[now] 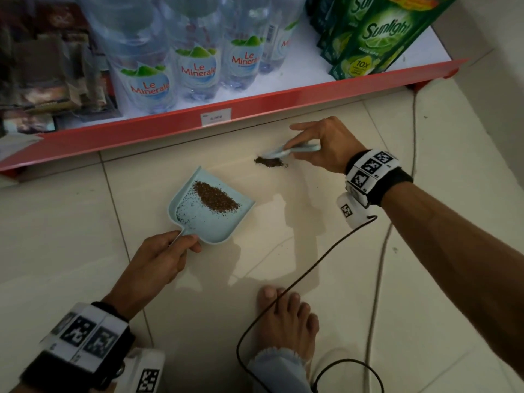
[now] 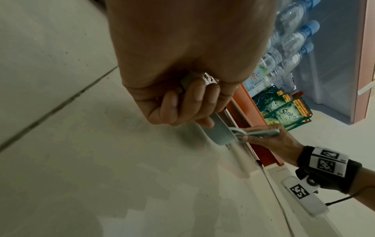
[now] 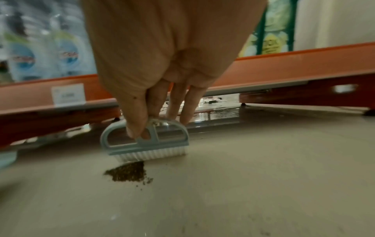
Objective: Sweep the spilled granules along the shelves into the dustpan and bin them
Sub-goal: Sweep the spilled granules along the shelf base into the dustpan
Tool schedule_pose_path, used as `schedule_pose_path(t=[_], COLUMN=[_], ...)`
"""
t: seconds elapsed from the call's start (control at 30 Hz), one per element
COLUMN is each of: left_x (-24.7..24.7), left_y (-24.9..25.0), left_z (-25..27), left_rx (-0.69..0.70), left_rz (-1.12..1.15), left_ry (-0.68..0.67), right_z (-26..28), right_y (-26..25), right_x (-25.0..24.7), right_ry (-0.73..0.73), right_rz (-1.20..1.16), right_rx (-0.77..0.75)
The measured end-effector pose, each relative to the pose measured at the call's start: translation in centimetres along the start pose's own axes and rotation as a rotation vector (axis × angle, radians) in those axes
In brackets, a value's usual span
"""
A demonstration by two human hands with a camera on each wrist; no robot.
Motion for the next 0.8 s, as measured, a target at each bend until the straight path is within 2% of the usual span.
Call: schedule_pose_path(t=[0.1,0.2,0.3,0.47,0.6,0.7,0.8], left_x=[0.9,1.1,1.2,1.5,1.3,1.3,1.7], left_y=[0.1,0.3,0.4,0.2,-0.3,-0.5,-0.3], left_z=[-0.1,-0.4,-0.7,-1.0,-1.7,-2.4,-3.2], left_rx=[-0.005,0.004,0.015,0.027,0.019,0.015,0.005], left_rz=[-0.018,-0.026,-0.031,-0.025,-0.041,-0.085,-0.118], left_ry=[-0.030,-0.038,-0.034,-0.044,-0.034,-0.031,-0.026], right_z=[0.6,1.4,1.4,1.4,2.0,2.9,3.8], right_y=[1.4,2.3,2.1,-0.4,-1.6,-0.9,0.4], right_x=[-1.3,-2.1,-0.8,2.4,1.5,0.1,-0.5], right_ry=[0.249,0.403,0.304,0.145,0.243,0.377,0.424], right_rz=[-0.043,0.144,0.249,0.164,0.139,0.033,-0.018], right_rx=[0.179,0.332,0.374,0.323,0.304,0.371,0.454])
Point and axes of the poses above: each hand's wrist, its own z-axis away from the middle knuckle, its own x-axis out of the palm, y = z × x, the point moved 7 cm from there along -z, towards the middle knuckle, and after that the axes turned 8 degrees about z, right-handed, at the moved point
